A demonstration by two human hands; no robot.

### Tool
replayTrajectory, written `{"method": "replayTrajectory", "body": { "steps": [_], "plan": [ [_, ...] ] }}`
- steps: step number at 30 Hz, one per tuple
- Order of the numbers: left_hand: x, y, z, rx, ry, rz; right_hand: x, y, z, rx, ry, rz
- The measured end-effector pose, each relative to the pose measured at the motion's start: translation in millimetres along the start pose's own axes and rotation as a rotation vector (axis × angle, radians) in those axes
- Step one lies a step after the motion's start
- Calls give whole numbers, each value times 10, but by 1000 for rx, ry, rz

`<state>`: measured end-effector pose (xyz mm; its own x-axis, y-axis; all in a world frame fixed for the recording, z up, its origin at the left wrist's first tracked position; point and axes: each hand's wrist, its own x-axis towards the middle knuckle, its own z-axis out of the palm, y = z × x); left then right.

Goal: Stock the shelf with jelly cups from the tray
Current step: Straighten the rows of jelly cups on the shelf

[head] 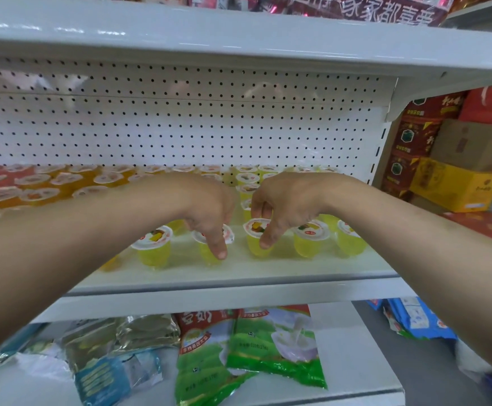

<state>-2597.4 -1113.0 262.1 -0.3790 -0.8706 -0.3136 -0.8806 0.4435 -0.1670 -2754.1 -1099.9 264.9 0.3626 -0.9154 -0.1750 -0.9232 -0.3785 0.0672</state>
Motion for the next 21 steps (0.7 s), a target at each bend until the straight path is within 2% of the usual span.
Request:
{"method": "replayTrajectory", "body": {
  "steps": [12, 17, 21],
  "plan": [
    [-99, 26, 14, -29, 30, -3, -94, -94, -27, 22, -10, 60],
    [-283, -40, -173, -135, 140, 26, -407, -150, -195, 51, 185, 171],
    [-486, -93, -284, -130, 235, 67, -620, -194, -263, 39, 304, 283]
  ]
}}
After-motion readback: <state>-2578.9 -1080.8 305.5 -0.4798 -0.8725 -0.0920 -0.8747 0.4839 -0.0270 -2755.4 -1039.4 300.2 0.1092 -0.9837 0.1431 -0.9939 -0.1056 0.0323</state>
